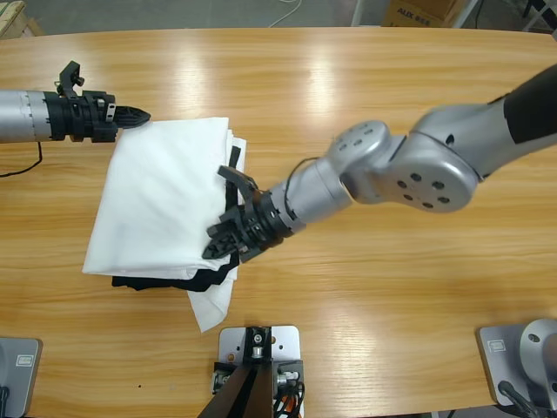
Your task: Fold clothes
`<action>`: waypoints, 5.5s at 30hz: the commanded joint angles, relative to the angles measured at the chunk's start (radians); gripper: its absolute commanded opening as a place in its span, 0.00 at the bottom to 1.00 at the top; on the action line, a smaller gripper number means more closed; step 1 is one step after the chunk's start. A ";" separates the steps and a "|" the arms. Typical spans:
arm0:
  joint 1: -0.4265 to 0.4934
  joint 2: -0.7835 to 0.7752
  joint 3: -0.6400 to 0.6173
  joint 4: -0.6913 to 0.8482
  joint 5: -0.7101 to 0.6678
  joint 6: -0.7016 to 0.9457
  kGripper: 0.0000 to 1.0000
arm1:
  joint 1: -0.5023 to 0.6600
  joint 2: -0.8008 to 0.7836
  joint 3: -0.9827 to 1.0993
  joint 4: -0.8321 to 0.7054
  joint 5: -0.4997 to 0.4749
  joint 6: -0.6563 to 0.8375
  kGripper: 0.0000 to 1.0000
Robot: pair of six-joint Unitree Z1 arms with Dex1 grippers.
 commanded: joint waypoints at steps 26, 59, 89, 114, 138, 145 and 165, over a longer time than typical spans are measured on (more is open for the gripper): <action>-0.322 -0.596 -0.144 1.001 0.262 0.822 0.98 | -0.023 -0.659 0.072 0.540 -0.448 -0.016 1.00; -0.673 0.068 -0.822 1.492 0.662 1.650 1.00 | -0.064 -0.716 0.249 0.574 -0.488 0.025 1.00; -0.358 0.375 -0.759 1.298 0.633 1.447 0.99 | -0.175 -0.717 0.349 0.518 -0.445 0.025 1.00; 0.183 0.778 -1.779 1.677 0.688 0.823 0.98 | -0.205 -0.534 0.316 0.411 -0.400 0.025 1.00; 0.006 -0.432 -0.717 1.561 0.510 0.661 0.99 | -0.242 -0.794 0.068 1.058 -0.731 -0.137 1.00; -0.094 -0.736 -0.267 1.434 0.480 0.581 1.00 | -0.299 -0.784 -0.070 1.372 -0.834 -0.336 1.00; -0.171 -0.950 -0.134 1.325 0.489 0.467 1.00 | -0.334 -0.861 -0.054 1.367 -1.007 -0.443 0.98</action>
